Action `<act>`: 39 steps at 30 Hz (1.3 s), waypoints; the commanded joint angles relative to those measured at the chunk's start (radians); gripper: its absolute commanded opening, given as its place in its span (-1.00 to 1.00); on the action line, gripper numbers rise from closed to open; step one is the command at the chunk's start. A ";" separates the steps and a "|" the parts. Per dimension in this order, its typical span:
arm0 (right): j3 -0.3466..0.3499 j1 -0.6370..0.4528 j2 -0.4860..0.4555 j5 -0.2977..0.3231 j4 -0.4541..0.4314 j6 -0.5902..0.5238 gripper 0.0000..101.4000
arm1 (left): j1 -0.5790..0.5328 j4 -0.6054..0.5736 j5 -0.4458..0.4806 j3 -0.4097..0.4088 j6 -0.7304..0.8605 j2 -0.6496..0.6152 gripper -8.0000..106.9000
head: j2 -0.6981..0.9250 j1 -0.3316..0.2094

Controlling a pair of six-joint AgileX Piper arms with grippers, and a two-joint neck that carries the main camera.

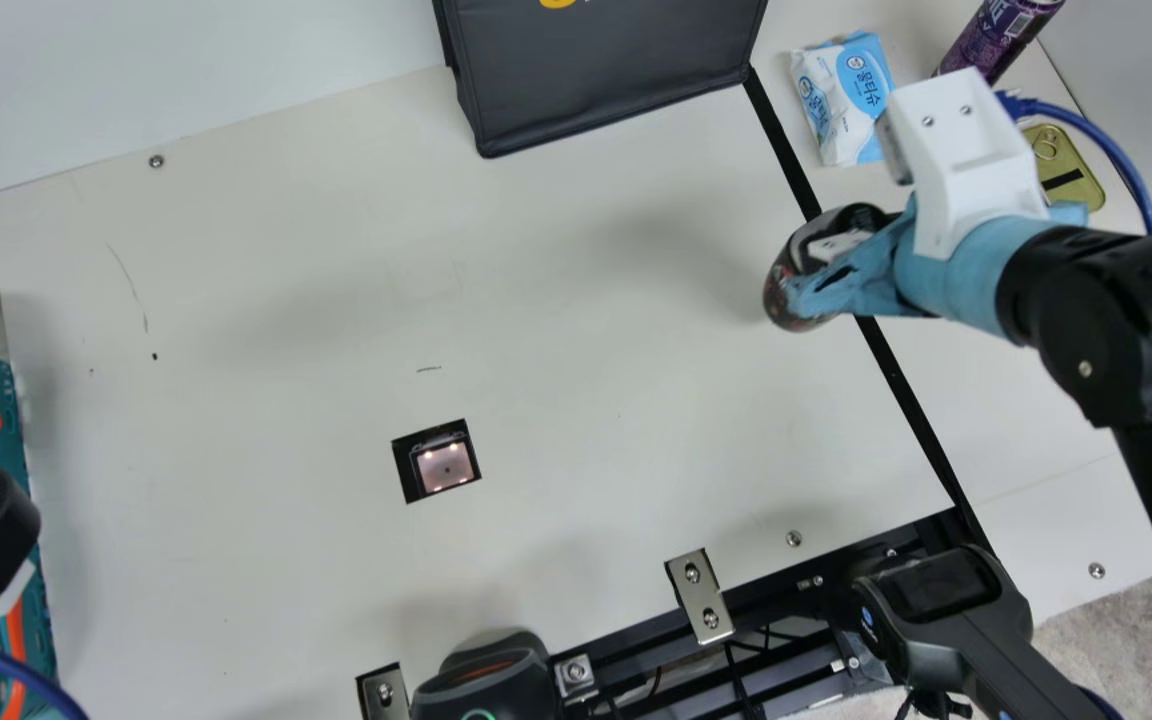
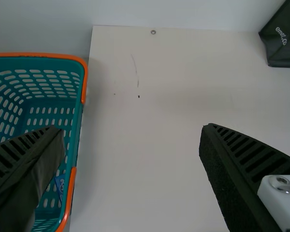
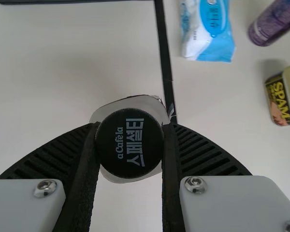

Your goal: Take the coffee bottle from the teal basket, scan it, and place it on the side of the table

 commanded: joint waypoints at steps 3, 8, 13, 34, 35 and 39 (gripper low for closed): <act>-0.013 -0.202 0.034 -0.026 0.060 -0.139 -1.00 | 0.000 0.000 0.000 0.000 0.000 0.000 0.71 | -0.002 -0.029; -0.032 -0.333 0.086 -0.060 0.112 -0.245 -1.00 | 0.000 0.000 0.000 0.000 0.000 0.000 0.71 | -0.002 -0.029; -0.057 -0.437 0.145 -0.094 0.153 -0.330 -1.00 | 0.000 0.000 0.000 0.000 0.000 0.000 0.71 | -0.002 -0.029; -0.103 -0.533 0.326 -0.229 0.207 -0.414 -1.00 | 0.000 0.000 0.000 0.000 0.000 0.000 0.71 | -0.002 -0.029; -0.103 -0.532 0.333 -0.236 0.207 -0.411 -1.00 | 0.000 0.000 0.000 0.000 0.000 0.000 0.71 | -0.002 -0.029; -0.102 -0.525 0.358 -0.263 0.209 -0.402 -1.00 | 0.000 0.000 0.000 0.000 0.000 0.000 0.71 | -0.002 -0.029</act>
